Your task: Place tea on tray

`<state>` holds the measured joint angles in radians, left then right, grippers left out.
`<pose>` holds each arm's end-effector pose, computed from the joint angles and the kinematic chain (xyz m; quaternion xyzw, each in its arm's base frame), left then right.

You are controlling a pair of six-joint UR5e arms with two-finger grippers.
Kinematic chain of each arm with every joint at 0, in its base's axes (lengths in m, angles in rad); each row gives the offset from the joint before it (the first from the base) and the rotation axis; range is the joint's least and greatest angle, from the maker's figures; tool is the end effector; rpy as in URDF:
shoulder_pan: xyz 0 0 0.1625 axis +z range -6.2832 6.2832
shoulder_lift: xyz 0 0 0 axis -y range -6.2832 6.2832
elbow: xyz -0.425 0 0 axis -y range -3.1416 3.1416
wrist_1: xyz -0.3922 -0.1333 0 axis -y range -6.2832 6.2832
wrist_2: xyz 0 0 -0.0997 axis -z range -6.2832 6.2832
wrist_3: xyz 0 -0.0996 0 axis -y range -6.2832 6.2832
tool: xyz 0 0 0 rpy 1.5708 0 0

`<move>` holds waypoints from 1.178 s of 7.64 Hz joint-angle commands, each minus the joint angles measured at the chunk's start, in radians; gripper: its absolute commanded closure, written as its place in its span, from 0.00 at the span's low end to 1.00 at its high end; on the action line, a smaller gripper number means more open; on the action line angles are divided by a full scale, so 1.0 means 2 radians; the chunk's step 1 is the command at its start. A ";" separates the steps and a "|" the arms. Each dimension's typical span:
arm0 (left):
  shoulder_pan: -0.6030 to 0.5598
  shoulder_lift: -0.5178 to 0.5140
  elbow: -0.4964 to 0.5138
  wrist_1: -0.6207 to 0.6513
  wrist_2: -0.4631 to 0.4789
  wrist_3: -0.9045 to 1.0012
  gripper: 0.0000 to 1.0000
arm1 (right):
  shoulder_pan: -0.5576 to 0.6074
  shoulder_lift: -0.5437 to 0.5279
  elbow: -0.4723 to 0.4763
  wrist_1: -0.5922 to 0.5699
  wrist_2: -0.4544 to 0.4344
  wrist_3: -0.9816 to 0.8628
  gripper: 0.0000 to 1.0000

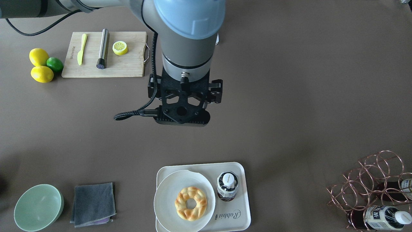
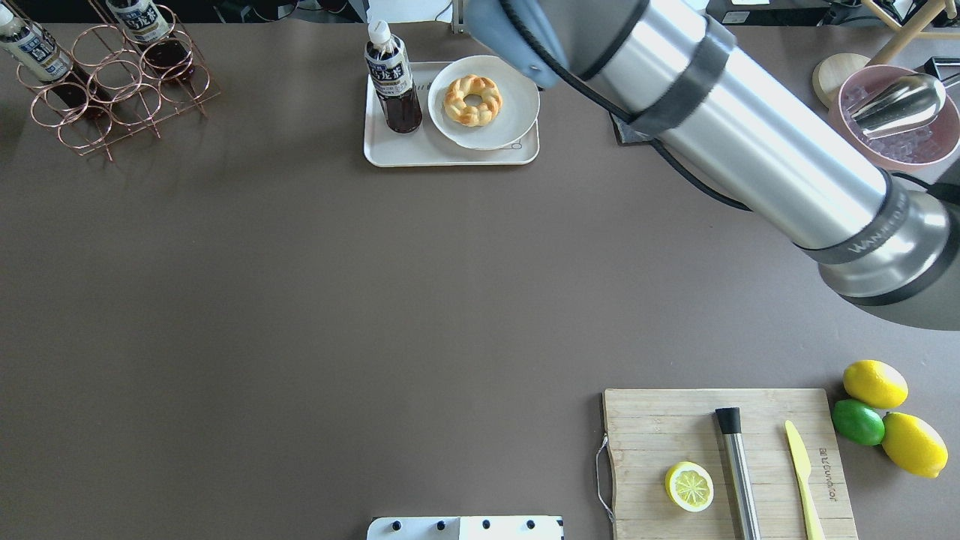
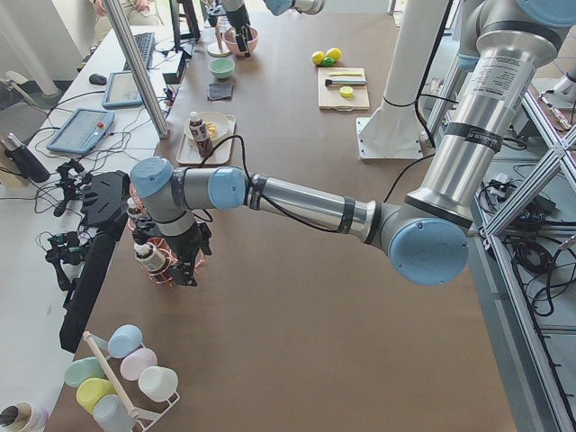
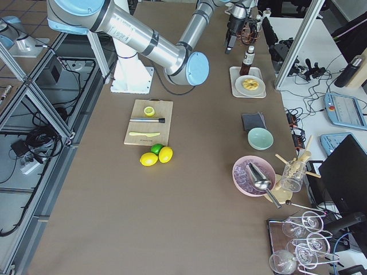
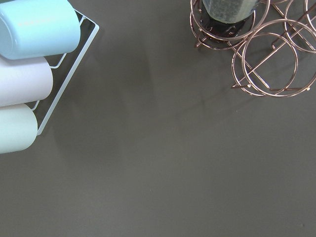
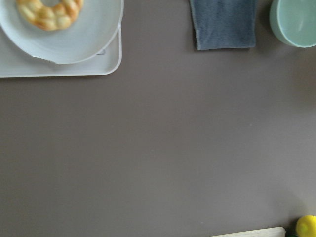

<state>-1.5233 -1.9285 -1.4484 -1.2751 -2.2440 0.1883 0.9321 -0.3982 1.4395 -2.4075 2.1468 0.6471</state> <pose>-0.0414 -0.6277 0.5529 -0.0052 0.3313 0.1011 0.9381 -0.3565 -0.6127 0.0503 -0.0910 -0.2848 -0.0250 0.9539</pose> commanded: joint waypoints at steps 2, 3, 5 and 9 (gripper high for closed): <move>0.005 0.001 0.003 0.002 0.001 0.000 0.02 | 0.112 -0.281 0.243 -0.050 -0.014 -0.178 0.00; 0.005 0.003 0.001 0.002 0.001 0.000 0.02 | 0.140 -0.327 0.262 -0.049 -0.013 -0.218 0.00; 0.005 0.008 0.002 -0.001 0.005 0.002 0.02 | 0.210 -0.406 0.264 -0.043 -0.006 -0.333 0.00; 0.005 0.004 0.000 -0.002 0.001 0.018 0.02 | 0.321 -0.537 0.160 0.203 0.020 -0.367 0.00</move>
<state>-1.5140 -1.9146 -1.4466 -1.2775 -2.2375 0.1979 1.4856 -1.3753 1.8862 -2.2671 2.1595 -0.0753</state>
